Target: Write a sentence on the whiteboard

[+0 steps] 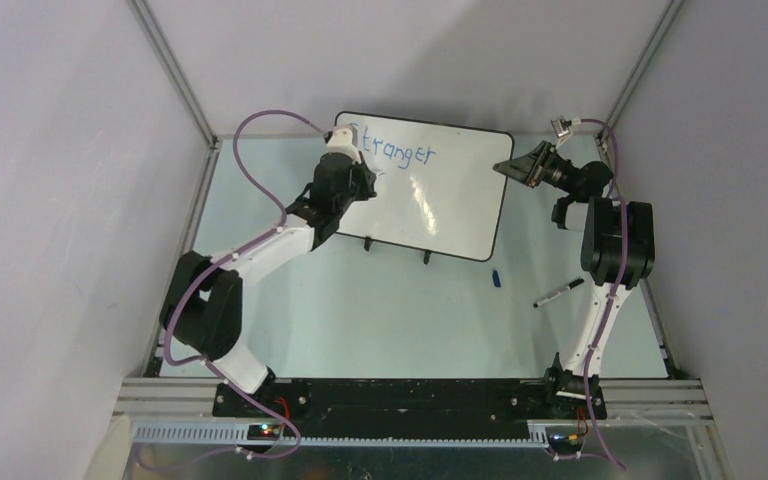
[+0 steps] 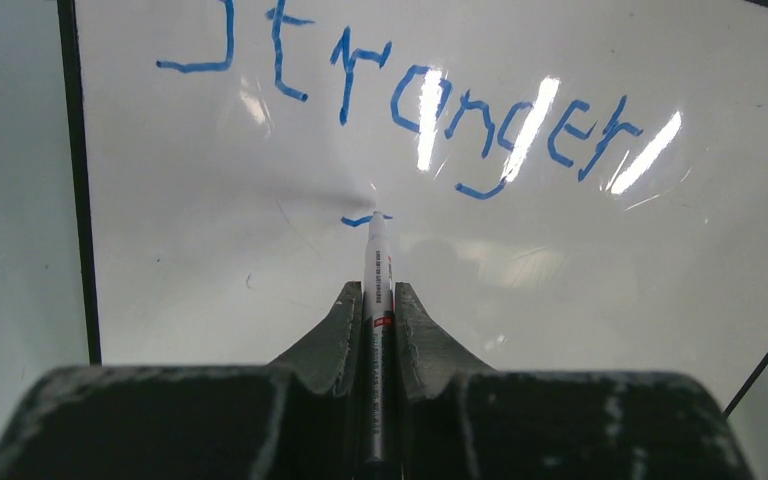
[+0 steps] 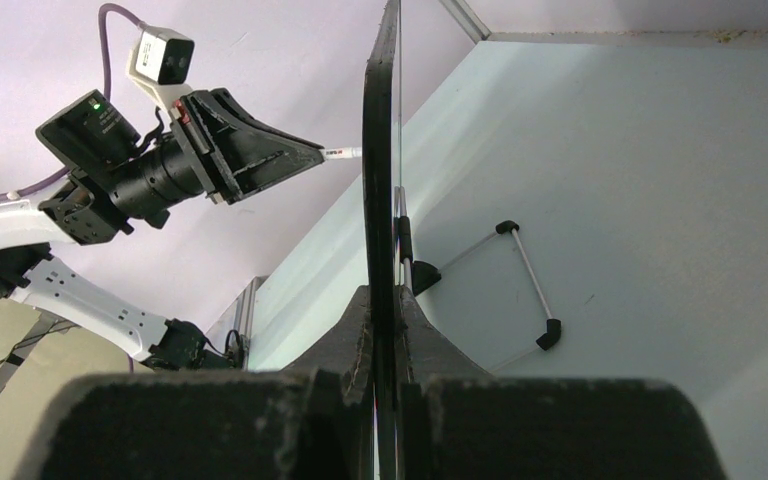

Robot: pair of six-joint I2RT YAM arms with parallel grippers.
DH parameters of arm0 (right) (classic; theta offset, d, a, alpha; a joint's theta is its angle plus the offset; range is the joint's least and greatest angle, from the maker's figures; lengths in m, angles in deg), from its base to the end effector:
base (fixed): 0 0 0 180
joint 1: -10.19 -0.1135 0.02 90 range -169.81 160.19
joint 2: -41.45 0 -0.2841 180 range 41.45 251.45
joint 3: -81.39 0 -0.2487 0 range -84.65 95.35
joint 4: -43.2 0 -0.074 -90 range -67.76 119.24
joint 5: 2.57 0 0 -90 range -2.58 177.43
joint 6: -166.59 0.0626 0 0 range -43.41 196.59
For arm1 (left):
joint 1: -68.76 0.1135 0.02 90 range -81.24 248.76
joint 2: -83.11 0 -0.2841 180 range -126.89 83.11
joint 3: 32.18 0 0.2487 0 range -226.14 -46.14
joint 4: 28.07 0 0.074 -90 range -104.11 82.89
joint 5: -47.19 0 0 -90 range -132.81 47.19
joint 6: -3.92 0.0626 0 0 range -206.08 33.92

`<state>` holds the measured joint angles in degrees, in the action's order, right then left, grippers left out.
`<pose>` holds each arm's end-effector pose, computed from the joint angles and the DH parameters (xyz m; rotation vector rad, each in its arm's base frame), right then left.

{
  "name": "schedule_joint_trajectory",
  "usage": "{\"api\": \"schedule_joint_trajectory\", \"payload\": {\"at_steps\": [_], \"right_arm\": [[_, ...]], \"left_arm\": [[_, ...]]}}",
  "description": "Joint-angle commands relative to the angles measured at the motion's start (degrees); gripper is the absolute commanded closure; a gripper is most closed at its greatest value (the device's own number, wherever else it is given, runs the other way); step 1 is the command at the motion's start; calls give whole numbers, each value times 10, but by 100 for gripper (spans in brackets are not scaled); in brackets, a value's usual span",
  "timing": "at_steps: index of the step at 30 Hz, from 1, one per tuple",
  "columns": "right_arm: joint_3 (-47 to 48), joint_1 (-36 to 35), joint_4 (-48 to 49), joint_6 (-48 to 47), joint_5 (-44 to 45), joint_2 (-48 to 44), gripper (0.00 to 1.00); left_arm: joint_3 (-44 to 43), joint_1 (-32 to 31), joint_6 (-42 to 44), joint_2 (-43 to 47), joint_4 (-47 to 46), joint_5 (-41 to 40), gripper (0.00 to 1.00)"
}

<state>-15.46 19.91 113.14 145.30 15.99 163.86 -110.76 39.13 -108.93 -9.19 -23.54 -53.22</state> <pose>0.4492 -0.0167 0.2439 -0.3405 1.5475 1.4662 0.3548 -0.1888 0.2959 -0.0126 1.9094 -0.4536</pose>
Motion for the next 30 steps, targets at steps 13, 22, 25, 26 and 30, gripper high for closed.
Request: {"api": "schedule_joint_trajectory", "payload": {"at_steps": [13,22,25,26,30], "right_arm": [[2,0,24,23,-4,-41,100],[3,1,24,23,-4,-42,100],[3,0,23,23,-4,-42,100],[3,1,23,22,-4,-42,100],[3,1,23,22,-4,-42,100]], "left_arm": [[-37,-2,11,-18,6,-6,100],[-38,-1,10,-20,11,-6,100],[-33,-2,8,-19,10,-2,100],[-33,-2,7,-18,11,0,100],[-25,-2,8,-13,15,2,100]]}}
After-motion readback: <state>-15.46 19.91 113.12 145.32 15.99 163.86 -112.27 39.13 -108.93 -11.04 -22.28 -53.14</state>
